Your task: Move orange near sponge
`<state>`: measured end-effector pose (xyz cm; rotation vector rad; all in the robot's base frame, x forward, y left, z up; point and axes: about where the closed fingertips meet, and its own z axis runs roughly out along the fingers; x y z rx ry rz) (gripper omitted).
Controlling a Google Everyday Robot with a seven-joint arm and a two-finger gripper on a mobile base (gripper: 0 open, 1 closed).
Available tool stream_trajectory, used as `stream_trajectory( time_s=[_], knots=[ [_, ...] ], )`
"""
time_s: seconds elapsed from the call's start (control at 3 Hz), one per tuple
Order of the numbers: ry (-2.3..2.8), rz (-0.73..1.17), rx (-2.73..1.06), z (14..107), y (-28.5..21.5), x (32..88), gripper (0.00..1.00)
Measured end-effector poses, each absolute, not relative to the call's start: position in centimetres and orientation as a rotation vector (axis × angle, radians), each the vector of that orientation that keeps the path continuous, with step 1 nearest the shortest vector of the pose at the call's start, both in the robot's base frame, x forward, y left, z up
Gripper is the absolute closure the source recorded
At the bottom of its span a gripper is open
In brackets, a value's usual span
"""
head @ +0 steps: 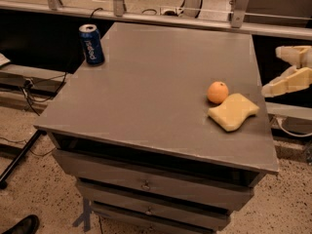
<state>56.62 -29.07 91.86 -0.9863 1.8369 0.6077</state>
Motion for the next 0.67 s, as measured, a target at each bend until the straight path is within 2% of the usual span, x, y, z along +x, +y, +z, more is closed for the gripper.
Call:
stream_trajectory(
  time_s=[0.33,0.67],
  knots=[
    [1.749,0.465,-0.995,96.6,-34.1,55.9,0.00],
    [1.724,0.434,-0.995,98.2,-34.6,56.1,0.00]
  ],
)
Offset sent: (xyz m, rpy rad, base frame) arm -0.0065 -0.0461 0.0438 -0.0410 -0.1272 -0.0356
